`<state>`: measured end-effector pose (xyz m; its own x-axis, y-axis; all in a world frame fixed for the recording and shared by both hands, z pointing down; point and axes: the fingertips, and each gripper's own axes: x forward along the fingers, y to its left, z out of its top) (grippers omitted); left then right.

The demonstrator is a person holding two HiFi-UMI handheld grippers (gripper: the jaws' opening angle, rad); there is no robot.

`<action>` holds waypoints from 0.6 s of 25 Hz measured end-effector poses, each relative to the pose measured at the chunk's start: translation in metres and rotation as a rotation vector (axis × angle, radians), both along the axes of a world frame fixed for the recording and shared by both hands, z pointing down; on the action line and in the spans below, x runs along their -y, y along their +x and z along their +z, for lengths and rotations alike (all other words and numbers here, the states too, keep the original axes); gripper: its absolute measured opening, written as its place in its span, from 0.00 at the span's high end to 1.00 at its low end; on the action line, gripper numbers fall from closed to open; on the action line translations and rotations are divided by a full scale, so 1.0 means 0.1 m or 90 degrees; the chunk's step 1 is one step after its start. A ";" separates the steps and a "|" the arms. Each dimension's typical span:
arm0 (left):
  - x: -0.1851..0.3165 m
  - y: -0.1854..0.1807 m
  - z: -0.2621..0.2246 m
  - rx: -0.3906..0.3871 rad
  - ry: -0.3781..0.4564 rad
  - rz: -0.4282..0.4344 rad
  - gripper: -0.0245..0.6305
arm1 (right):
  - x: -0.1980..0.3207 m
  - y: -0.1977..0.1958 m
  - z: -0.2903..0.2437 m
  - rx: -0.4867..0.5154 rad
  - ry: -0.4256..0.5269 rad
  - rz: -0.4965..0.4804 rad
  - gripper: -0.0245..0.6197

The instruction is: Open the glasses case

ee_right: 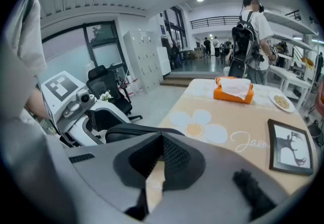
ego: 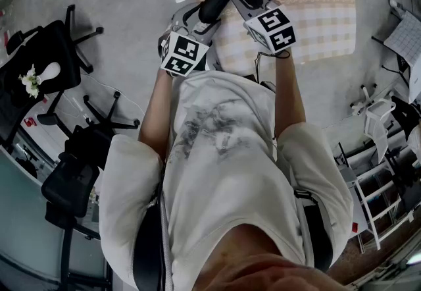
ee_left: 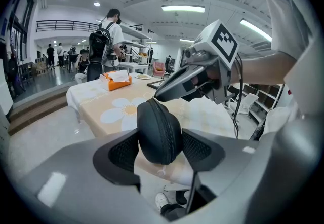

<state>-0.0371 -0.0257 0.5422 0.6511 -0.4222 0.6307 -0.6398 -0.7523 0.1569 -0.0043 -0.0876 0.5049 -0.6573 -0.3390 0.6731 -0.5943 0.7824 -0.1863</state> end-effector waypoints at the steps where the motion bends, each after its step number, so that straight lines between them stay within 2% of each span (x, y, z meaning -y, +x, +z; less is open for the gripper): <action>1: 0.00 -0.01 0.00 0.000 -0.001 -0.001 0.54 | 0.01 0.00 0.01 -0.002 0.000 0.001 0.94; 9: 0.02 0.04 0.02 0.004 -0.009 -0.004 0.54 | 0.12 0.13 0.05 -0.016 -0.006 0.012 0.94; 15: -0.03 -0.08 0.07 0.006 -0.013 -0.006 0.55 | 0.12 0.05 0.11 -0.023 -0.013 0.017 0.94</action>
<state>-0.0450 -0.0224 0.5493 0.6410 -0.4153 0.6454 -0.6480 -0.7435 0.1652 0.0005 -0.0998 0.5163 -0.6231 -0.3426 0.7031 -0.6217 0.7624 -0.1795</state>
